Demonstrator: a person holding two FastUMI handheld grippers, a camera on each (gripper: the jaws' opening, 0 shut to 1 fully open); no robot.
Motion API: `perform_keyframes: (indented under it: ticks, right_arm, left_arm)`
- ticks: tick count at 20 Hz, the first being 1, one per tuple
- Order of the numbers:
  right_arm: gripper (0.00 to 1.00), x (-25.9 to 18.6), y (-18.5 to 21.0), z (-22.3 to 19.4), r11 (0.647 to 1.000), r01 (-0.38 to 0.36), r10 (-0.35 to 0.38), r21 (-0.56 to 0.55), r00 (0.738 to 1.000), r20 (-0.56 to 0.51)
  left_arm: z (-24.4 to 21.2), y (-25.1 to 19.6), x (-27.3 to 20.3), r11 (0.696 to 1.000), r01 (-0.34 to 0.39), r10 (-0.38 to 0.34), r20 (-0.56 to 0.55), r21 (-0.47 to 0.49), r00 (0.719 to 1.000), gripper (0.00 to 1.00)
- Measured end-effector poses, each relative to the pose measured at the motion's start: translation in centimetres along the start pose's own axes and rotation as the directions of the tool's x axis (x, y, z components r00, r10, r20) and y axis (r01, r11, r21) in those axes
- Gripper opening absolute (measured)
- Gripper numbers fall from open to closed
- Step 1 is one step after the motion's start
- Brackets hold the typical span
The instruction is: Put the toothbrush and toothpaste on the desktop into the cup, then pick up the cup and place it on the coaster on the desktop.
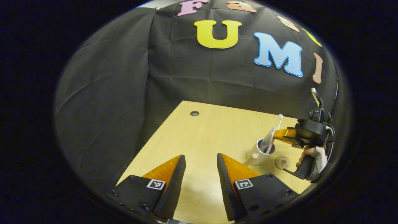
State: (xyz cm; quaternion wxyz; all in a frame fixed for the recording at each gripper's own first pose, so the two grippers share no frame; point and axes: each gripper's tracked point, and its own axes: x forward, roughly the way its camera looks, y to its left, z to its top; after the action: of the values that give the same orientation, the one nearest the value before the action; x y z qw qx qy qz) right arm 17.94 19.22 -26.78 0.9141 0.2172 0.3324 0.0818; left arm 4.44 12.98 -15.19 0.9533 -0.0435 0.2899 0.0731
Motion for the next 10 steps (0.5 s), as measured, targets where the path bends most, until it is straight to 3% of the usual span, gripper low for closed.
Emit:
perform_keyframes:
  ticks: [10]
  right_arm:
    - [0.12,-2.4,1.1,-1.3,0.997,-0.032,0.032,-0.077,0.999,0.003]
  left_arm:
    - [1.5,-3.5,2.5,0.997,0.069,-0.069,-0.005,0.035,0.998,0.69]
